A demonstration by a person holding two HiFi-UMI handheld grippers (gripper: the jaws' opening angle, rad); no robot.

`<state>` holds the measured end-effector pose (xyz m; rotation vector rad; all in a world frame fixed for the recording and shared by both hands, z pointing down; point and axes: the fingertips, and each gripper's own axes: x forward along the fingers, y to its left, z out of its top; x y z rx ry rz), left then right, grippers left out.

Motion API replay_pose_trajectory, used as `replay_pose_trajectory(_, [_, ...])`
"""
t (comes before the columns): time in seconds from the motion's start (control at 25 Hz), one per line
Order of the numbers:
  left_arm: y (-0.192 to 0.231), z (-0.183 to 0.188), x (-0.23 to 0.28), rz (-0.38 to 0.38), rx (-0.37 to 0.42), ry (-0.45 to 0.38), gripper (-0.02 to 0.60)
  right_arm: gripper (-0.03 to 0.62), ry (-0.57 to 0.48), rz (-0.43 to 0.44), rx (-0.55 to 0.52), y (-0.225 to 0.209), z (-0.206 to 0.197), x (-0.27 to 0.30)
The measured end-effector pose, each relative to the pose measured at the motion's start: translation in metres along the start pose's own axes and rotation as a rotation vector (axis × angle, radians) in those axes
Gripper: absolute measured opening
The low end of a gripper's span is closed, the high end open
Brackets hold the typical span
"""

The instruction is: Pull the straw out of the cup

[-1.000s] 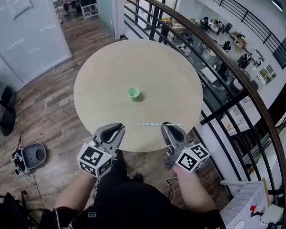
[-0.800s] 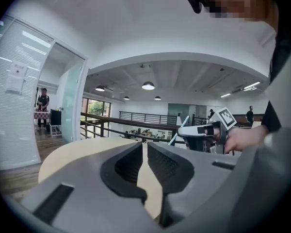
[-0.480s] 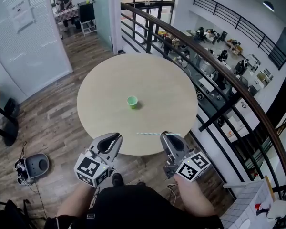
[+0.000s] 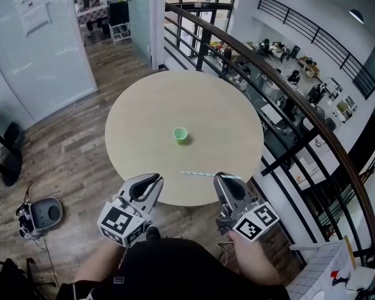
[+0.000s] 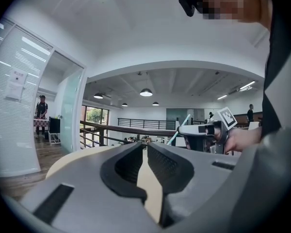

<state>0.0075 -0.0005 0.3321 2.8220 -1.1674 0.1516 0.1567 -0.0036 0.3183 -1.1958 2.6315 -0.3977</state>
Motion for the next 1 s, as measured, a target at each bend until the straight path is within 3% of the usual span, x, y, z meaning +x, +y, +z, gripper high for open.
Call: replay_pose_trajectory(1.0, [0.037, 0.005, -0.017, 0.011, -0.014, -0.025, 0.037, 0.037, -0.029, -0.019, -0.033, 0.021, 0.013, 0.016])
